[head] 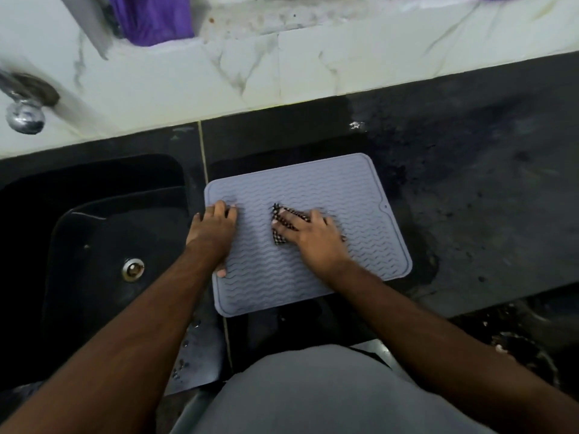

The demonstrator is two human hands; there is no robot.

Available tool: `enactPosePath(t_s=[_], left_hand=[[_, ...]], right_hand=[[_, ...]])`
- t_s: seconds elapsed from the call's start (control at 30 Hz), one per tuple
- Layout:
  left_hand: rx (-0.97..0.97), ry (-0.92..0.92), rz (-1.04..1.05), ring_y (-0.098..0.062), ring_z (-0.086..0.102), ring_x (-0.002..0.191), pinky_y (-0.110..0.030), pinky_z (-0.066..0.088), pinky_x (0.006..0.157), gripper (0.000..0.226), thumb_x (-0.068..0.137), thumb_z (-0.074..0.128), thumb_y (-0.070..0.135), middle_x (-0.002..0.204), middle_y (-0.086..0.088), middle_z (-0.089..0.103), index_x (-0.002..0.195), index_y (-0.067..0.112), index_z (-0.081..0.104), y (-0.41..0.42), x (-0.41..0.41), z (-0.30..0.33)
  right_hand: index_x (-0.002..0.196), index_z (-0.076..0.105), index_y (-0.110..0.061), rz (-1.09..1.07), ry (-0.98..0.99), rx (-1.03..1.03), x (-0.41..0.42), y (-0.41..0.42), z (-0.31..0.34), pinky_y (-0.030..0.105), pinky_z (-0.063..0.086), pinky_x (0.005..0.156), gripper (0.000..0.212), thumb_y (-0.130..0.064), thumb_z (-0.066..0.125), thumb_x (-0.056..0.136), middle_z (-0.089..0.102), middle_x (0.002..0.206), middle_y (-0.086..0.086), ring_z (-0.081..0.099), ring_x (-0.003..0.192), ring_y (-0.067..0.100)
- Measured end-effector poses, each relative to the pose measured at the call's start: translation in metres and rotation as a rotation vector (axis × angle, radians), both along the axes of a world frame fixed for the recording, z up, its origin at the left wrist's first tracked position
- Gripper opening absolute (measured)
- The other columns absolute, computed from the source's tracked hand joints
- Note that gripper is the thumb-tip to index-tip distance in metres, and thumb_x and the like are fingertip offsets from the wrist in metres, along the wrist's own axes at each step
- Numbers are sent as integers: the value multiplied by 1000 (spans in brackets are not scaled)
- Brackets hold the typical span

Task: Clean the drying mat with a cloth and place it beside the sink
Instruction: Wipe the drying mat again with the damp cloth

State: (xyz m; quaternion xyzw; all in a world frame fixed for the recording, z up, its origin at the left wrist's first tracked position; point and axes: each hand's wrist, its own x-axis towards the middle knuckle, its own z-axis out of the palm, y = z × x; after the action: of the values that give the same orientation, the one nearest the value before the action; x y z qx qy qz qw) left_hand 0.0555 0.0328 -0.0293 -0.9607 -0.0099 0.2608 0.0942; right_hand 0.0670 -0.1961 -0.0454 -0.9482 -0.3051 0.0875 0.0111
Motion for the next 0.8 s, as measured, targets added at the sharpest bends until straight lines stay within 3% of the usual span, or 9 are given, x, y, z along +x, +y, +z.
enactPosePath(t_s=[0.1, 0.23, 0.57, 0.8], left_hand=[[81, 5, -33, -34, 30, 143, -47, 49, 102, 75, 98, 57, 14, 158, -17, 18, 157, 7, 12, -10, 2, 3], [162, 4, -86, -35, 37, 137, -41, 54, 93, 72, 95, 60, 14, 155, -18, 21, 154, 4, 18, -20, 4, 3], [161, -5, -83, -36, 38, 139, -48, 50, 103, 79, 90, 69, 17, 153, -18, 25, 151, 4, 20, -12, 3, -7], [82, 71, 17, -34, 26, 147, -53, 42, 110, 110, 85, 77, 28, 159, -16, 16, 161, 15, -1, 0, -4, -2]], right_hand=[[149, 38, -46, -48, -59, 17, -5, -7, -12, 43, 42, 91, 57, -18, 49, 100, 33, 159, -17, 48, 120, 29], [147, 42, -45, -114, -91, 22, 2, -38, -12, 38, 41, 86, 54, -19, 44, 99, 37, 158, -16, 49, 112, 26], [139, 52, -45, -367, -122, -89, 22, -114, 1, 41, 39, 85, 45, -22, 44, 101, 43, 153, -10, 46, 113, 28], [134, 54, -29, -592, -59, -195, 32, -116, 19, 44, 43, 88, 40, -18, 42, 98, 51, 130, 3, 45, 116, 31]])
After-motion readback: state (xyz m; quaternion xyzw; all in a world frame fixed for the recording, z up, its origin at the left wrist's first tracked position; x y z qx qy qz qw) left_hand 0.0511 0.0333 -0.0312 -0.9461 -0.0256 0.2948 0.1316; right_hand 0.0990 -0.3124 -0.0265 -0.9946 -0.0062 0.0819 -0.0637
